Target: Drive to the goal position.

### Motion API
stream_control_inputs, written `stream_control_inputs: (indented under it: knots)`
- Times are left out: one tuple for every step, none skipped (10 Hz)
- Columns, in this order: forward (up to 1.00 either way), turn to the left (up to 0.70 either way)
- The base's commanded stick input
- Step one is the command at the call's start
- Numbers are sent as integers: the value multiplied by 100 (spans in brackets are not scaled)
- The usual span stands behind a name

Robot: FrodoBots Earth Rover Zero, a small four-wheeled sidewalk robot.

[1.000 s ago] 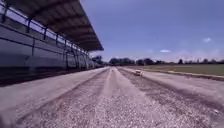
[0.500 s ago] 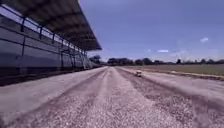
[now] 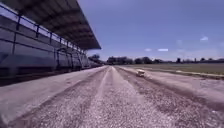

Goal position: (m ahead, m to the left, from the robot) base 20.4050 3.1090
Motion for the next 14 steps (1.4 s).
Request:
stream_control_inputs:
  knots:
    - [100, 0]
    - [100, 0]
    - [100, 0]
    - [100, 0]
    - [100, 0]
    - [100, 0]
    - [100, 0]
    - [100, 0]
    - [100, 0]
    - [100, 0]
    - [100, 0]
    - [100, 0]
    - [100, 0]
    - [100, 0]
